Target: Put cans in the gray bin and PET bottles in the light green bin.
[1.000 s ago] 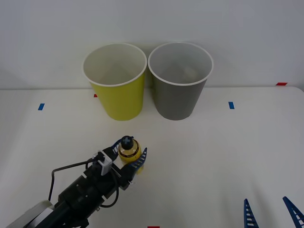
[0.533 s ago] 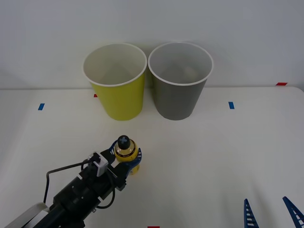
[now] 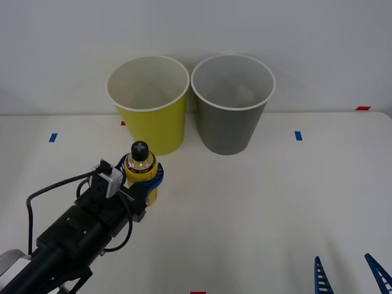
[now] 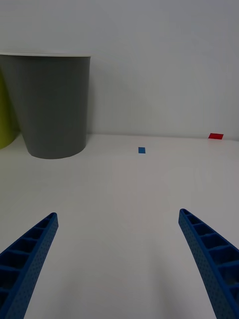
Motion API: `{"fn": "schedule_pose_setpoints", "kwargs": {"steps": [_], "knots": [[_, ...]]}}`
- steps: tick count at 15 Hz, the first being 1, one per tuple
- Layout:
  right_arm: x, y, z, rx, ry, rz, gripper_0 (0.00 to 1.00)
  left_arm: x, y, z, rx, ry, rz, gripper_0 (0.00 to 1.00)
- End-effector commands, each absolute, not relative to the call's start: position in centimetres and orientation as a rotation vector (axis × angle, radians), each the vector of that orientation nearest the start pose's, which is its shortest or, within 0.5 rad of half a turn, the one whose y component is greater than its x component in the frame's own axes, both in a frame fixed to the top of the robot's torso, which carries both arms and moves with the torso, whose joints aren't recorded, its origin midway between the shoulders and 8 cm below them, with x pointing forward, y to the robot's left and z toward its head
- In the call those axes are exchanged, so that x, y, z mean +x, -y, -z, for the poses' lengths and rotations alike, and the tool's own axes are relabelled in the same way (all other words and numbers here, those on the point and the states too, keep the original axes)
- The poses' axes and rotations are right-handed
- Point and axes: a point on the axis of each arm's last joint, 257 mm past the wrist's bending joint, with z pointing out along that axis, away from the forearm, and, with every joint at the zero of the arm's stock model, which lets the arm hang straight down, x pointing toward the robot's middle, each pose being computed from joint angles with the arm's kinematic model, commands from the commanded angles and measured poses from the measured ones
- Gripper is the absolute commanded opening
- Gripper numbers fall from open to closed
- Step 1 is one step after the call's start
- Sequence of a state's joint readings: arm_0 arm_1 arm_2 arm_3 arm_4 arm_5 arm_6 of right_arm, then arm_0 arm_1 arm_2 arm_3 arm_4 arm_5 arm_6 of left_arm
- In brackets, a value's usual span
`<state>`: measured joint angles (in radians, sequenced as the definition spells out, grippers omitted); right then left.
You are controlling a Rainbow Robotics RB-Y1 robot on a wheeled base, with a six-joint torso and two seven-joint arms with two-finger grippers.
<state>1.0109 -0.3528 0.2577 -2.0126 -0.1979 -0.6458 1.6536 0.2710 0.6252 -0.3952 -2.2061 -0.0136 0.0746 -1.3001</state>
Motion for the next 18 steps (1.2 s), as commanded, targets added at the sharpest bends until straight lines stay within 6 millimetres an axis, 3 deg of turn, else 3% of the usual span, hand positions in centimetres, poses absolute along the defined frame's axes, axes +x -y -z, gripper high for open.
{"fn": "schedule_pose_setpoints", "kwargs": {"steps": [1, 7, 11, 18], "knots": [[23.3, 26.0, 24.1, -0.058, -1.522, 0.018, 0.82, 40.0, -13.9, 10.9, 0.466, -1.499, 0.245, 0.00], [23.3, 26.0, 24.1, -0.058, -1.522, 0.018, 0.82, 39.9, -17.2, 4.7, 0.379, -1.527, 0.220, 0.00], [23.3, 26.0, 24.1, -0.058, -1.522, 0.018, 0.82, 40.3, -19.1, 0.9, 0.417, -1.499, 0.153, 0.00], [23.3, 26.0, 24.1, -0.058, -1.522, 0.018, 0.82, 41.9, -20.5, -4.9, 0.459, -1.509, 0.123, 0.00]]}}
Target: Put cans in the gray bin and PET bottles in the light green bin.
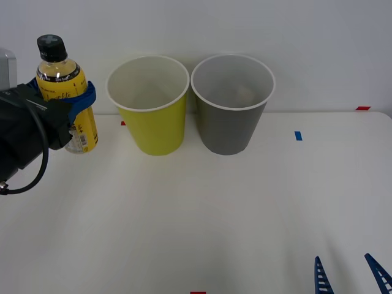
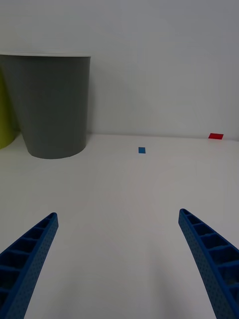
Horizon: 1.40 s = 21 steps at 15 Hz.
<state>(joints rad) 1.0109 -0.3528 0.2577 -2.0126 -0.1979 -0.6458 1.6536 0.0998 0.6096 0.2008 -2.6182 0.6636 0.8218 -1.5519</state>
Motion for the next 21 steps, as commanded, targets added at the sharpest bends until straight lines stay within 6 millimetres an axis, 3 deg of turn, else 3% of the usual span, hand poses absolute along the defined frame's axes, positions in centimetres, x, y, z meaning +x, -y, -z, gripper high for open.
{"fn": "schedule_pose_setpoints", "kwargs": {"steps": [1, 3, 8, 13, 19, 21], "knots": [[23.3, 26.0, 24.1, -0.058, -1.522, 0.018, 0.82, 42.0, -20.3, -5.8, 0.471, -1.509, 0.121, 0.00], [23.3, 26.0, 24.1, -0.058, -1.522, 0.018, 0.82, 43.0, -20.3, -7.0, 0.477, -1.513, 0.110, 0.00], [23.3, 26.0, 24.1, -0.058, -1.522, 0.018, 0.82, 47.7, -19.4, -9.8, 0.485, -1.464, 0.185, 0.00], [23.3, 26.0, 24.1, -0.058, -1.522, 0.018, 0.82, 51.4, -15.4, -11.6, 0.491, -1.460, 0.288, 0.00], [23.3, 26.0, 24.1, -0.058, -1.522, 0.018, 0.82, 56.4, -10.8, -11.4, 0.480, -1.454, 0.377, 0.00], [23.3, 26.0, 24.1, -0.058, -1.522, 0.018, 0.82, 57.7, -10.4, -11.0, 0.464, -1.452, 0.388, 0.00]]}}
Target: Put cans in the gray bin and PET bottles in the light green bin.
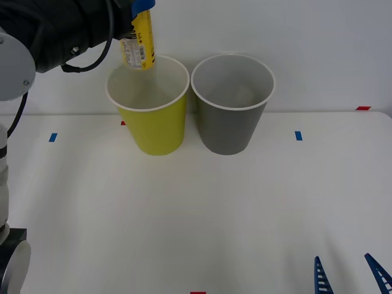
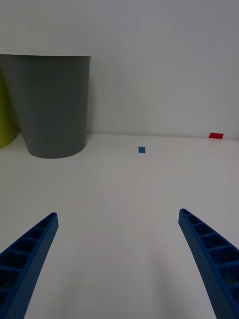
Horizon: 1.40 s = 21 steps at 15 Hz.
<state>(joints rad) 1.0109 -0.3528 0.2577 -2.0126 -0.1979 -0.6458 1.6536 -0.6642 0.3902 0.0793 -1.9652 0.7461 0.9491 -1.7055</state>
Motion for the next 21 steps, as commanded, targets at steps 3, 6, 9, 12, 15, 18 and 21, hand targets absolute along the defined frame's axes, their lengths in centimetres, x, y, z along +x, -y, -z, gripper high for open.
{"fn": "schedule_pose_setpoints", "kwargs": {"steps": [3, 6, 9, 12, 15, 18, 21], "knots": [[23.3, 26.0, 24.1, -0.058, -1.522, 0.018, 0.82, 58.7, -10.2, -9.7, 0.443, -1.471, 0.389, 0.00], [23.3, 26.0, 24.1, -0.058, -1.522, 0.018, 0.82, 59.3, -10.6, -9.3, 0.426, -1.477, 0.373, 0.00], [23.3, 26.0, 24.1, -0.058, -1.522, 0.018, 0.82, 60.0, -10.5, -9.2, 0.400, -1.461, 0.376, 0.00], [23.3, 26.0, 24.1, -0.058, -1.522, 0.018, 0.82, 60.3, -11.0, -9.3, 0.396, -1.451, 0.347, 0.00], [23.3, 26.0, 24.1, -0.058, -1.522, 0.018, 0.82, 60.5, -11.8, -9.5, 0.398, -1.449, 0.311, 0.00], [23.3, 26.0, 24.1, -0.058, -1.522, 0.018, 0.82, 60.7, -12.7, -9.6, 0.392, -1.449, 0.285, 0.00], [23.3, 26.0, 24.1, -0.058, -1.522, 0.018, 0.82, 60.8, -12.9, -9.7, 0.392, -1.449, 0.279, 0.00]]}}
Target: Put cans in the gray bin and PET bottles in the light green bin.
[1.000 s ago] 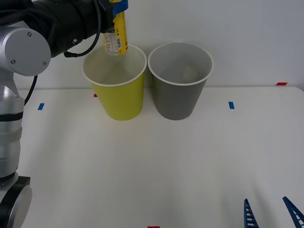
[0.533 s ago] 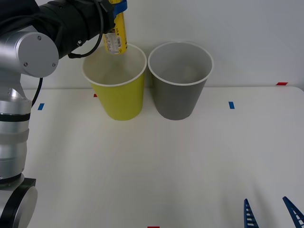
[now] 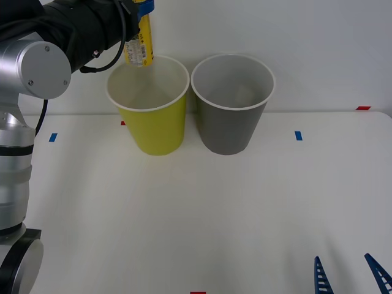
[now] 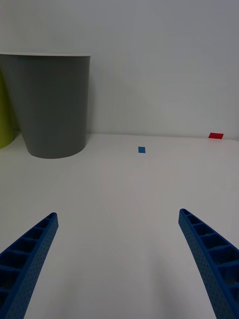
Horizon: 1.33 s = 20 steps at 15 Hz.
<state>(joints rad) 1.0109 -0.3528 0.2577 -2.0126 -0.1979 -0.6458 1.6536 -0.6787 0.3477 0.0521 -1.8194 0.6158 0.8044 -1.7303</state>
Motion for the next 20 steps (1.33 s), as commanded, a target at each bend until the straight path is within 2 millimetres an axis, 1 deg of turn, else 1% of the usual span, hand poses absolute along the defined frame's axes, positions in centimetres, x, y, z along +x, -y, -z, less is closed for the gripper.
{"fn": "schedule_pose_setpoints", "kwargs": {"steps": [1, 2, 3, 5, 6, 7, 9, 10, 12, 13, 15, 16, 18, 19, 20], "knots": [[23.3, 26.0, 24.1, -0.058, -1.522, 0.018, 0.82, 60.7, -12.9, -9.7, 0.390, -1.447, 0.283, 0.78], [23.3, 26.0, 24.1, -0.058, -1.522, 0.018, 0.82, 60.7, -12.8, -9.7, 0.389, -1.447, 0.287, 1.00], [23.3, 26.0, 24.1, -0.058, -1.522, 0.018, 0.82, 60.7, -12.7, -9.8, 0.386, -1.447, 0.294, 1.00], [23.3, 26.0, 24.1, -0.058, -1.522, 0.018, 0.82, 60.0, -12.7, -10.3, 0.392, -1.434, 0.316, 1.00], [23.3, 26.0, 24.1, -0.058, -1.522, 0.018, 0.82, 59.2, -13.2, -10.1, 0.398, -1.428, 0.318, 1.00], [23.3, 26.0, 24.1, -0.058, -1.522, 0.018, 0.82, 57.7, -14.0, -9.8, 0.390, -1.414, 0.321, 1.00], [23.3, 26.0, 24.1, -0.058, -1.522, 0.018, 0.82, 55.2, -15.3, -8.5, 0.382, -1.407, 0.303, 1.00], [23.3, 26.0, 24.1, -0.058, -1.522, 0.018, 0.82, 53.5, -16.0, -7.6, 0.382, -1.405, 0.287, 1.00], [23.3, 26.0, 24.1, -0.058, -1.522, 0.018, 0.82, 51.1, -16.9, -5.7, 0.388, -1.422, 0.263, 1.00], [23.3, 26.0, 24.1, -0.058, -1.522, 0.018, 0.82, 49.7, -17.5, -3.9, 0.390, -1.445, 0.253, 1.00], [23.3, 26.0, 24.1, -0.058, -1.522, 0.018, 0.82, 47.7, -18.0, -1.9, 0.384, -1.464, 0.261, 1.00], [23.3, 26.0, 24.1, -0.058, -1.522, 0.018, 0.82, 46.7, -18.2, -0.3, 0.380, -1.481, 0.267, 1.00], [23.3, 26.0, 24.1, -0.058, -1.522, 0.018, 0.82, 45.7, -18.2, 1.6, 0.363, -1.479, 0.284, 1.00], [23.3, 26.0, 24.1, -0.058, -1.522, 0.018, 0.82, 45.2, -18.5, 2.9, 0.358, -1.505, 0.293, 1.00], [23.3, 26.0, 24.1, -0.058, -1.522, 0.018, 0.82, 44.9, -18.8, 3.6, 0.356, -1.523, 0.296, 1.00]]}}
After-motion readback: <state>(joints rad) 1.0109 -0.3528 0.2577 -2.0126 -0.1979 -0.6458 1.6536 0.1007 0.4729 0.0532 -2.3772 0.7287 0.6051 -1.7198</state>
